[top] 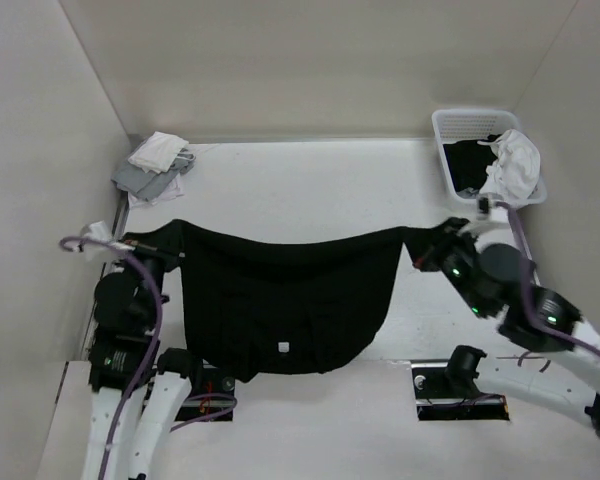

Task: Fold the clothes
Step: Fold the tank top

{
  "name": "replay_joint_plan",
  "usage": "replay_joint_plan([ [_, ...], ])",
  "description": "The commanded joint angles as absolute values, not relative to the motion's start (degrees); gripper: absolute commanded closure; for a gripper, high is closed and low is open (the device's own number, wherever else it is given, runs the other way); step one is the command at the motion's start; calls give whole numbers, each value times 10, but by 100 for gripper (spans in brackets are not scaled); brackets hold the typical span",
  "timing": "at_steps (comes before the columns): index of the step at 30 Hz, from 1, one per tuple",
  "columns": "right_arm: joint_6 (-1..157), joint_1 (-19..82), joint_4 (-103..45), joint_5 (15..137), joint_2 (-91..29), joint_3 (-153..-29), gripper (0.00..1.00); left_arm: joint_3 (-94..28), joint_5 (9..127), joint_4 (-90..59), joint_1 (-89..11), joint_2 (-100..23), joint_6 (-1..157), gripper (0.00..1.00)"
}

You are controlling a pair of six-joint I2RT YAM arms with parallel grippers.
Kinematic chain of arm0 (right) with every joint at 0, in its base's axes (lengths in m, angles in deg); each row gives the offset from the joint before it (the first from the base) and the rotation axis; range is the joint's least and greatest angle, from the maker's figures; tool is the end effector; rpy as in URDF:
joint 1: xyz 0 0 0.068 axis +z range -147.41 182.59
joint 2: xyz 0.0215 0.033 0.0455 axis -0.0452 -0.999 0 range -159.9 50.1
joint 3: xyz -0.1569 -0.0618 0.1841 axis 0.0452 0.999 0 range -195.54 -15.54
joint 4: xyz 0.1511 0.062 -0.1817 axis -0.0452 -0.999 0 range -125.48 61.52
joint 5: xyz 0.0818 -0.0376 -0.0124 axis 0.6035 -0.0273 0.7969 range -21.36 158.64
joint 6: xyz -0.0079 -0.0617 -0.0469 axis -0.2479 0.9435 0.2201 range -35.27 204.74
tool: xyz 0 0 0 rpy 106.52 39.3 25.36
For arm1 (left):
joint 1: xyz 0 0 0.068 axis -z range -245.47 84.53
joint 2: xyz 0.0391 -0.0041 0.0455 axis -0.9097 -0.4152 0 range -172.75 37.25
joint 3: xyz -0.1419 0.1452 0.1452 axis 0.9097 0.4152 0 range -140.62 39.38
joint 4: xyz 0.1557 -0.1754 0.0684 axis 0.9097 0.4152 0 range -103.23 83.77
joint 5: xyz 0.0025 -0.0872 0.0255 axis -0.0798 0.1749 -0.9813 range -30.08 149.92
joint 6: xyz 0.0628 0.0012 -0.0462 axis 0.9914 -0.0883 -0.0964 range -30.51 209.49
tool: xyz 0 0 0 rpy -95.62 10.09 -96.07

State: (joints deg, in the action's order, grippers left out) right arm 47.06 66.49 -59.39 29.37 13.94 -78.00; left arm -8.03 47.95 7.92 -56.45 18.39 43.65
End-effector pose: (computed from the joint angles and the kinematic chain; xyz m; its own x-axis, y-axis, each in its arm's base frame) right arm 0.0941 0.0963 0.3993 -0.2833 0.4972 -0.8201 -0.3090 0.7622 0.5689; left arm 0.1021 -0.0023 0.3699 0.1245 -0.7303 -0.6717 0.0568 0.6811 -0.7300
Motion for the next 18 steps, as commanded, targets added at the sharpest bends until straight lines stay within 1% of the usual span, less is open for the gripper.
replay_joint_plan([
  [1,486,477,-493,491,82,-708,100,-13,474,57,-570,113,441,100],
  [2,477,408,-456,570,57,-681,100,11,472,29,-571,84,438,100],
  [4,455,295,-370,682,-17,-636,100,54,475,-48,-576,-4,416,100],
  [6,445,237,-293,726,-111,-625,100,71,481,-127,-582,-97,391,100],
  [8,442,215,-247,749,-218,-655,100,59,491,-209,-588,-216,368,100],
  [10,447,194,-234,751,-314,-713,100,16,488,-272,-588,-337,359,100],
  [13,447,166,-234,759,-421,-802,100,-76,499,-294,-593,-468,356,100],
  [15,444,151,-242,770,-462,-849,100,-125,503,-290,-595,-510,363,100],
  [18,443,144,-248,780,-473,-873,100,-144,509,-291,-602,-514,362,100],
])
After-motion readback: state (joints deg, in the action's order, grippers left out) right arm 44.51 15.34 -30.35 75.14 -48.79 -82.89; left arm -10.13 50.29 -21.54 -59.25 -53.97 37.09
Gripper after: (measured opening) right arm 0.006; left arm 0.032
